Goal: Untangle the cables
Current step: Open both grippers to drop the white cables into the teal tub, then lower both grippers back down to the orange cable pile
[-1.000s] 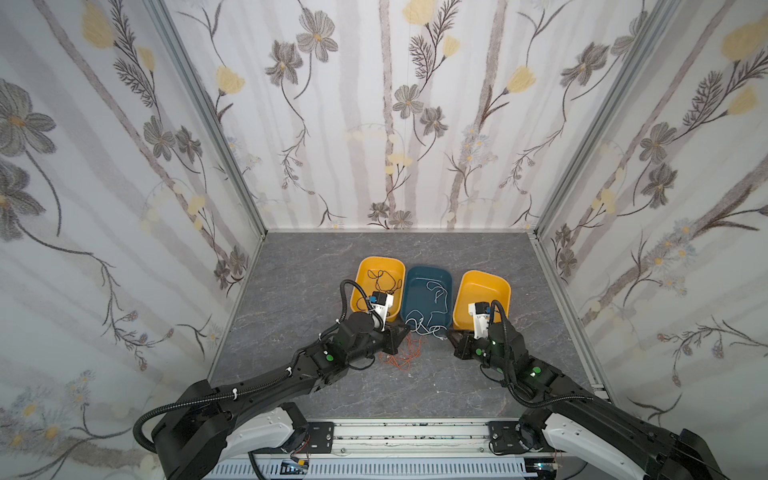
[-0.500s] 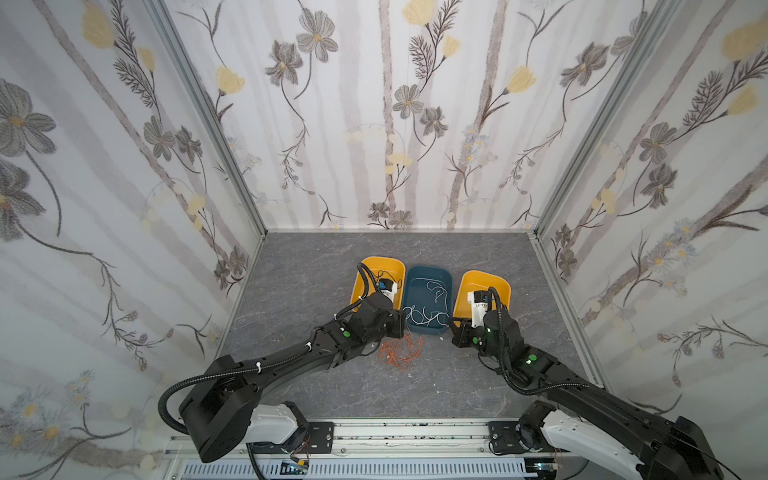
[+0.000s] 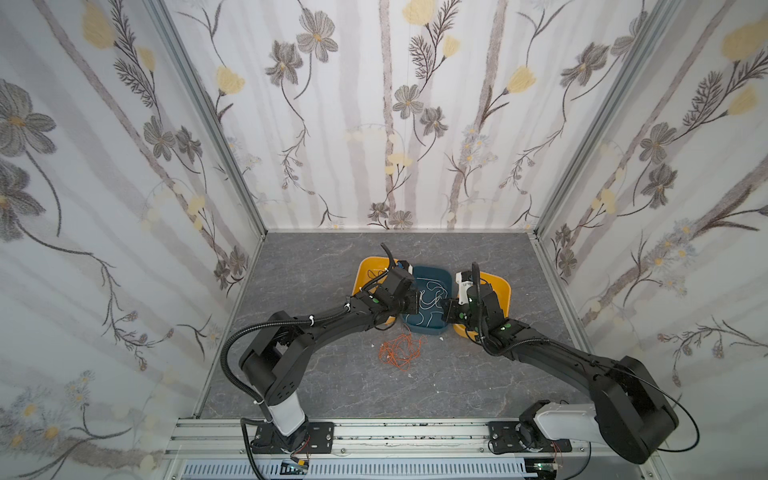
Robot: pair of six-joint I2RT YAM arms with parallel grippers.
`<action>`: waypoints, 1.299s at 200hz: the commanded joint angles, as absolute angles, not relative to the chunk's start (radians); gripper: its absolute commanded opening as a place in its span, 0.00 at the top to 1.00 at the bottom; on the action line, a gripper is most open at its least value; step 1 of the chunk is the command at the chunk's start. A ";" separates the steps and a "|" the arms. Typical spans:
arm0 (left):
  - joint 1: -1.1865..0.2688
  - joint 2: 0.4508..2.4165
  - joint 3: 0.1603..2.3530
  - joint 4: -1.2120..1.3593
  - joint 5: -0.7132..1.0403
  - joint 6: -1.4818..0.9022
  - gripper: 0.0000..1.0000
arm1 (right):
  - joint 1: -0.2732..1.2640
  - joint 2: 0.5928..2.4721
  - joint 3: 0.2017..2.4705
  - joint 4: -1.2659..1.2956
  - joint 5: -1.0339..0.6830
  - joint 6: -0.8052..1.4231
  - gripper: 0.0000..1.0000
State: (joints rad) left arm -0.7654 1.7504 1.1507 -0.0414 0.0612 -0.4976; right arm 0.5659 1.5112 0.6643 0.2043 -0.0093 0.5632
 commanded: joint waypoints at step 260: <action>-0.789 1.488 0.956 -0.130 0.123 -0.575 0.43 | 0.739 1.272 0.444 0.266 -0.121 0.663 0.60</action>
State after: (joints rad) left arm -0.7738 1.5501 1.0245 -0.1524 0.1162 -0.5755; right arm 0.7212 1.2522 0.4686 0.2028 -0.1219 0.6117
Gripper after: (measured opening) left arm 0.570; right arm 0.388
